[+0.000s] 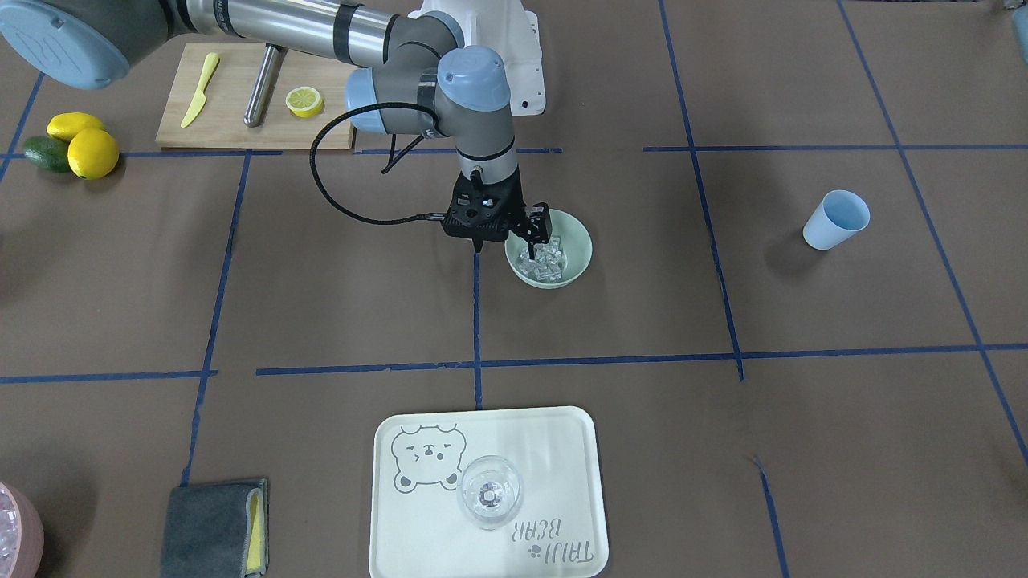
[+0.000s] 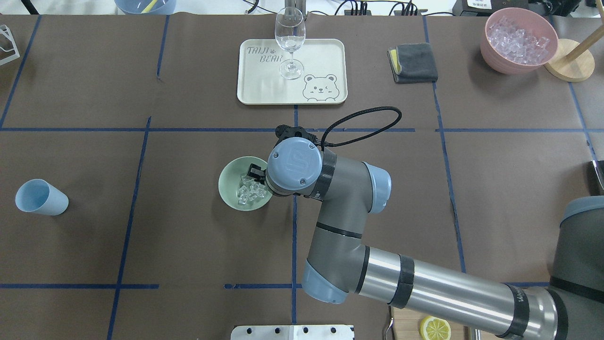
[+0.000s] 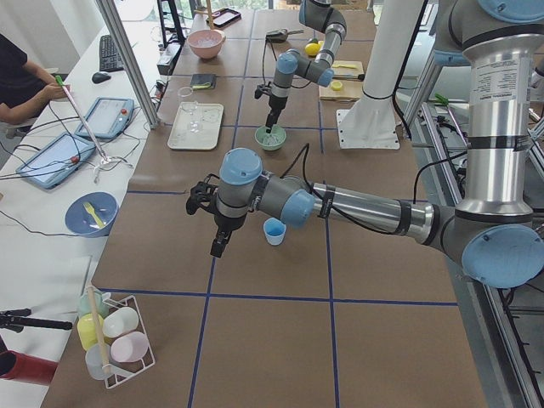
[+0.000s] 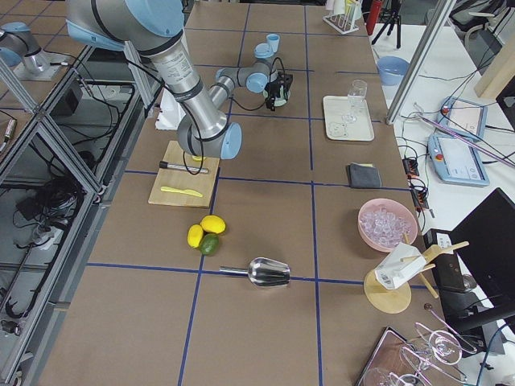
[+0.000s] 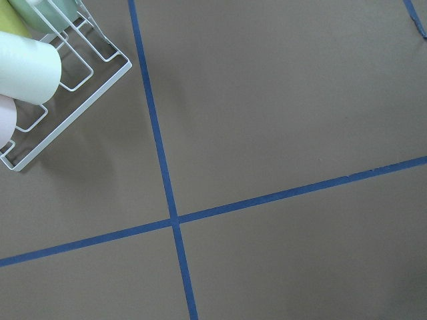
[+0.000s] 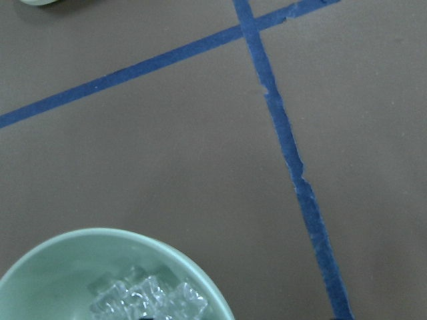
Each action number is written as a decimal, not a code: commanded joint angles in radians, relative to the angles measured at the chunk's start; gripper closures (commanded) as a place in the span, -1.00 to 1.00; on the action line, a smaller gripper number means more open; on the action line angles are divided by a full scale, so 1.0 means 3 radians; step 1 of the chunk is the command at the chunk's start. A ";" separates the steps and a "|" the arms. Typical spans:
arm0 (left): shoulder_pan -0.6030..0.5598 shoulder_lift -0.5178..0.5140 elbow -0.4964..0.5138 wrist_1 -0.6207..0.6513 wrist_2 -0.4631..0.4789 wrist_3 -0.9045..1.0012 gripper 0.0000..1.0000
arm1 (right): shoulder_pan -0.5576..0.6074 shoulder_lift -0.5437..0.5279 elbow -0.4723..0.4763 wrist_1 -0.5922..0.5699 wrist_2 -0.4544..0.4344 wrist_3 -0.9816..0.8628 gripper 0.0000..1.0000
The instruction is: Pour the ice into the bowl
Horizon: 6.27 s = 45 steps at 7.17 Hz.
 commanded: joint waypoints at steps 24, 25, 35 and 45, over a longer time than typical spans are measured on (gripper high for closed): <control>-0.0009 0.0009 -0.0085 0.0000 0.0006 -0.0010 -1.00 | 0.1806 -0.3284 0.0907 0.1712 0.1560 -0.1917 0.62; -0.0009 0.0009 -0.0085 0.0000 0.0006 -0.0010 -1.00 | 0.1801 -0.3284 0.0907 0.1712 0.1555 -0.1917 -0.88; -0.0172 -0.0179 0.0358 0.0371 -0.0050 0.0510 -1.00 | 0.3932 -0.3079 0.1147 -0.1092 0.2240 -0.5921 -1.00; -0.0270 0.0178 -0.0091 0.1279 -0.0462 0.0971 -1.00 | 0.3902 -0.3023 0.1321 -0.1586 0.2168 -0.6361 -1.00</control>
